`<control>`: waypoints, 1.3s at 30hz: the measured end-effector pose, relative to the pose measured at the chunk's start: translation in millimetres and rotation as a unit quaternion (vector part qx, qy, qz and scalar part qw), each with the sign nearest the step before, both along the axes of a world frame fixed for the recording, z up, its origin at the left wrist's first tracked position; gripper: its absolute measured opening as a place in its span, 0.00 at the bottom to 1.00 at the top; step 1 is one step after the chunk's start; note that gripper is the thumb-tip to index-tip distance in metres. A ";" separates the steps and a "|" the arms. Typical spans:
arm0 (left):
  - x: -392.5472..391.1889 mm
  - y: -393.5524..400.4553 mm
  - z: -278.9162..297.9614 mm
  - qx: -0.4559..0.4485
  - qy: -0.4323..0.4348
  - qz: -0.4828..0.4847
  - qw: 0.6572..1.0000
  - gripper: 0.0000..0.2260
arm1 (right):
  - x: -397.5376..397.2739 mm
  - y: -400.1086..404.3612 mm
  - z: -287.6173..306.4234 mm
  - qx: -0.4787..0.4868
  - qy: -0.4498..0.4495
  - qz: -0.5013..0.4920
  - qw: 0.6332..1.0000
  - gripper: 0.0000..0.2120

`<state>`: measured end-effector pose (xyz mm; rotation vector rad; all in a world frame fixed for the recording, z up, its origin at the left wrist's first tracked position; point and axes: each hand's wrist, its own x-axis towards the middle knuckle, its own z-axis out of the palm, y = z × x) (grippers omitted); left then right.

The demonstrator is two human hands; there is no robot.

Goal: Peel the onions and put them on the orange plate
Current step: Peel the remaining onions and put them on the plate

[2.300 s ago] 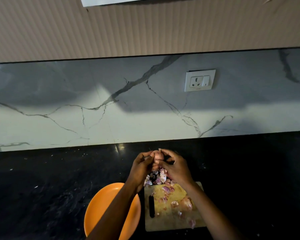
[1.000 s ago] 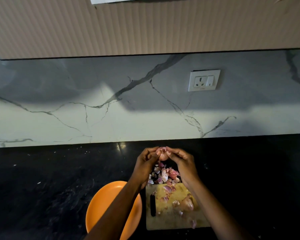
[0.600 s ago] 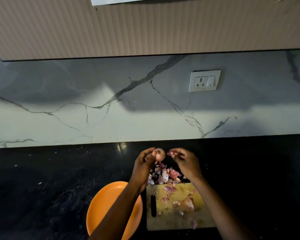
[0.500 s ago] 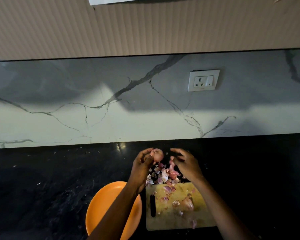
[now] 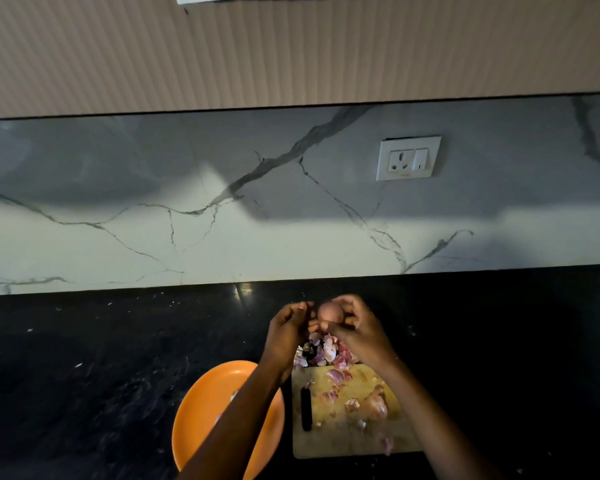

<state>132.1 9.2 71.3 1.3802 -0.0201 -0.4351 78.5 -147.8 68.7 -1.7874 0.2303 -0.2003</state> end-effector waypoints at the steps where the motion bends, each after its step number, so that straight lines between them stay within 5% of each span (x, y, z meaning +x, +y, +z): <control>1: 0.0 0.4 -0.4 0.001 0.003 0.004 1.000 0.11 | -0.1 -0.3 -0.5 -0.001 0.003 -0.010 1.000 0.22; 5: -2.8 3.3 -4.5 0.050 -0.021 -0.015 0.998 0.10 | 1.0 -3.4 0.3 0.009 -0.001 -0.033 0.999 0.19; 9: -11.2 -0.2 -2.4 0.075 -0.059 -0.068 0.993 0.12 | 4.7 1.0 5.2 0.128 0.024 -0.035 0.991 0.09; 26: -17.6 -10.3 3.1 0.034 -0.113 0.011 0.993 0.17 | 8.5 7.4 5.3 0.183 0.018 -0.068 0.981 0.09; 32: -18.3 -3.7 0.1 0.039 -0.134 0.011 0.990 0.15 | 10.1 13.3 0.5 0.165 0.020 -0.093 0.982 0.04; 37: -18.6 -1.4 0.0 0.043 -0.124 -0.002 0.991 0.15 | 8.9 5.9 4.6 0.028 0.022 -0.088 0.995 0.12; 39: -16.5 -0.7 2.1 0.038 -0.122 -0.011 0.992 0.15 | 7.9 4.4 6.7 0.045 0.020 -0.059 0.997 0.12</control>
